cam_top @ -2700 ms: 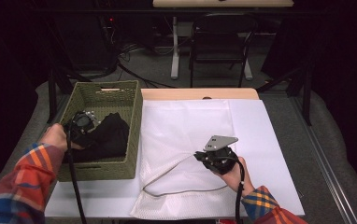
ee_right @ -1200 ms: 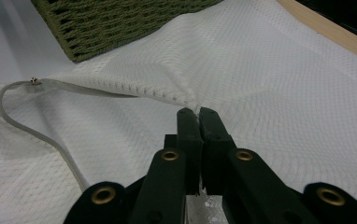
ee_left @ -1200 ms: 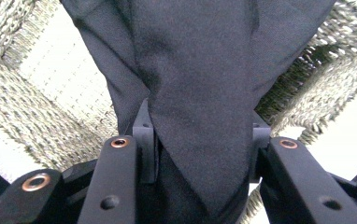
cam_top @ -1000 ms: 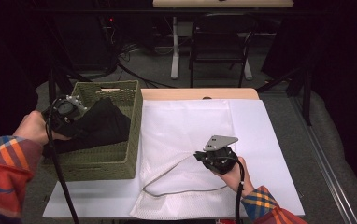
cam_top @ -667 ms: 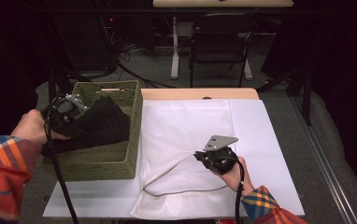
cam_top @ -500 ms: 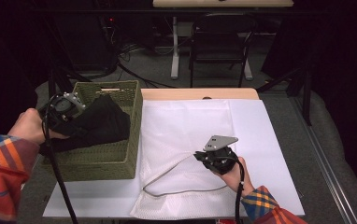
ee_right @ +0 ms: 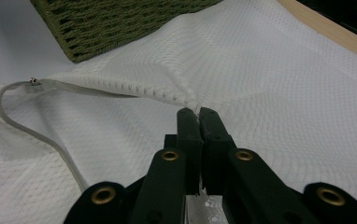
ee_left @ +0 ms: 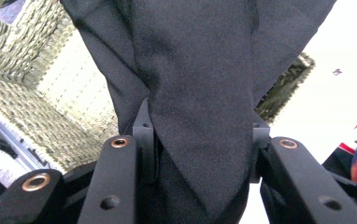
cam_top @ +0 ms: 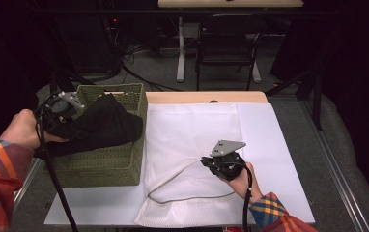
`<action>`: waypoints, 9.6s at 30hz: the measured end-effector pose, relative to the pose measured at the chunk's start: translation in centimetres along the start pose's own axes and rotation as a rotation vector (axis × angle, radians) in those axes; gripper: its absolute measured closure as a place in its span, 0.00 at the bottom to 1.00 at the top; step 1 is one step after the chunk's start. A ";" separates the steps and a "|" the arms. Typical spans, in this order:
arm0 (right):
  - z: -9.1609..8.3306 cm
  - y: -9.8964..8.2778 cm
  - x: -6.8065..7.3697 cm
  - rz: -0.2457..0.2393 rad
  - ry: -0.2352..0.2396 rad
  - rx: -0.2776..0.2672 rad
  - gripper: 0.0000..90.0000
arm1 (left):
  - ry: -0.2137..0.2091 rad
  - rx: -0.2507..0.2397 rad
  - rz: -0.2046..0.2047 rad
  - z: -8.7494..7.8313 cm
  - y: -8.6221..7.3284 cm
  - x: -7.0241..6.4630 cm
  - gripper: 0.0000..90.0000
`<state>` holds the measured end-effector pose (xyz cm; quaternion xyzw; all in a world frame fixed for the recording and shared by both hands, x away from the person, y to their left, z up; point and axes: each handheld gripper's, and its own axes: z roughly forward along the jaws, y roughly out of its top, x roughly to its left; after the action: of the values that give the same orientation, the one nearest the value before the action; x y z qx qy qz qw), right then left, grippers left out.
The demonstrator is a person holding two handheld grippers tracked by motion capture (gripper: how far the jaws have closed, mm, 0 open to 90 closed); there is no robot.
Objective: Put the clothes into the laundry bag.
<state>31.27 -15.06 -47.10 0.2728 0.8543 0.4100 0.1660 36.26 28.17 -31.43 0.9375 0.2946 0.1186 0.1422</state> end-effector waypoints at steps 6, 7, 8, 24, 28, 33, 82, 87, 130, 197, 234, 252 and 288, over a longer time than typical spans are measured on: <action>0.0 0.0 0.0 0.001 -0.001 0.002 0.98 | -0.011 -0.011 0.013 -0.3 0.3 -0.9 0.68; 0.0 0.0 0.1 0.000 -0.001 0.001 0.98 | -0.010 -0.012 0.020 -0.4 0.4 -1.1 0.68; 0.0 0.0 0.1 0.001 -0.003 0.002 0.99 | -0.013 -0.016 0.022 -0.5 0.4 -1.3 0.68; 0.0 0.1 0.0 0.002 -0.005 0.001 0.99 | -0.067 -0.026 0.054 -0.4 0.5 -3.9 0.68; 0.0 0.1 0.1 0.003 -0.006 0.001 0.99 | -0.073 -0.027 0.070 -0.3 0.7 -4.7 0.68; -0.1 0.1 0.1 0.005 -0.004 0.000 0.98 | -0.089 -0.043 0.079 -0.3 0.9 -5.5 0.68; -0.2 0.3 0.1 0.011 -0.016 -0.014 0.98 | -0.228 -0.095 0.183 2.4 1.8 -12.5 0.67; -0.3 0.3 0.1 0.015 -0.018 -0.016 0.98 | -0.235 -0.100 0.192 2.7 1.9 -13.0 0.67; -0.6 0.4 0.1 0.020 -0.027 -0.033 0.98 | -0.371 -0.177 0.283 6.7 3.7 -18.0 0.67; -1.6 1.2 0.8 0.006 -0.044 -0.097 0.99 | -0.479 -0.208 0.046 16.0 5.4 -19.0 0.66; -1.3 0.8 0.8 0.012 -0.030 -0.078 0.98 | -0.267 -0.151 0.013 17.8 3.9 -19.8 0.24; -1.4 0.6 0.7 0.017 -0.031 -0.072 0.98 | -0.248 -0.152 0.071 18.0 2.6 -20.7 0.14; -1.7 0.6 0.4 0.037 -0.033 -0.087 0.98 | -0.323 -0.269 -0.043 18.5 2.1 -20.0 0.66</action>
<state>30.27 -15.57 -45.61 0.2878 0.8278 0.4451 0.1841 27.06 11.22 -50.73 0.9105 0.2693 0.0020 0.3139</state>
